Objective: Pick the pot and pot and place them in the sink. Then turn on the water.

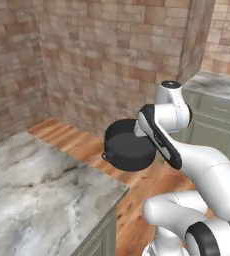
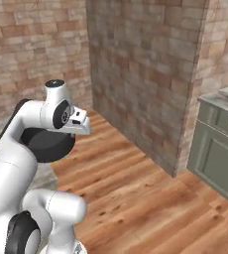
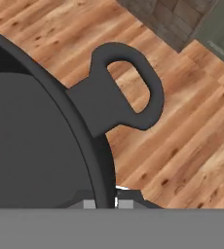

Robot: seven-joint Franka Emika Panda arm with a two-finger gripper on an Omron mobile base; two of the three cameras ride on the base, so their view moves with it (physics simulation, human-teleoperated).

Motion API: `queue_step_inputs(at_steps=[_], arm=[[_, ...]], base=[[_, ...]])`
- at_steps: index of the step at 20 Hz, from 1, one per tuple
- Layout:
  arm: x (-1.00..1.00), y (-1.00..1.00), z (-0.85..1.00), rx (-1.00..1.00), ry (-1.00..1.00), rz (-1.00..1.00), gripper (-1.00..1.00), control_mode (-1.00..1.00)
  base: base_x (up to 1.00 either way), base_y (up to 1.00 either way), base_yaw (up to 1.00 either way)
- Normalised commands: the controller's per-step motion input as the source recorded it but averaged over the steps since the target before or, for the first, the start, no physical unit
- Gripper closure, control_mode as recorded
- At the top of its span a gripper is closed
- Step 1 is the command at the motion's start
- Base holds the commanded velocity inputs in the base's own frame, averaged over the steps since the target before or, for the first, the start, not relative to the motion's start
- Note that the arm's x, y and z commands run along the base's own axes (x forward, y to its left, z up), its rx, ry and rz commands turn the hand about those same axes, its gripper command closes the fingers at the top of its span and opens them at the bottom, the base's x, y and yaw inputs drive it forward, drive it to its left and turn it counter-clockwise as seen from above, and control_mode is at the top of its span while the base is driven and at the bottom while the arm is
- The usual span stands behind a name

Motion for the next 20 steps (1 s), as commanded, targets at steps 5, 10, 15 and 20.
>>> queue_step_inputs(at_steps=[5, 10, 15, 20], arm=[[0.00, 0.00, 0.00, 0.00, 0.00, 0.00, 1.00, 1.00], [0.00, 0.00, 0.00, 0.00, 0.00, 0.00, 1.00, 1.00], [0.00, 0.00, 0.00, 0.00, 0.00, 0.00, 1.00, 1.00], [0.00, 0.00, 0.00, 0.00, 0.00, 0.00, 1.00, 1.00]], base=[[0.44, -0.55, -0.66], [0.85, -0.66, -0.50], [0.97, -0.95, -0.28], [1.00, -1.00, -0.01]])
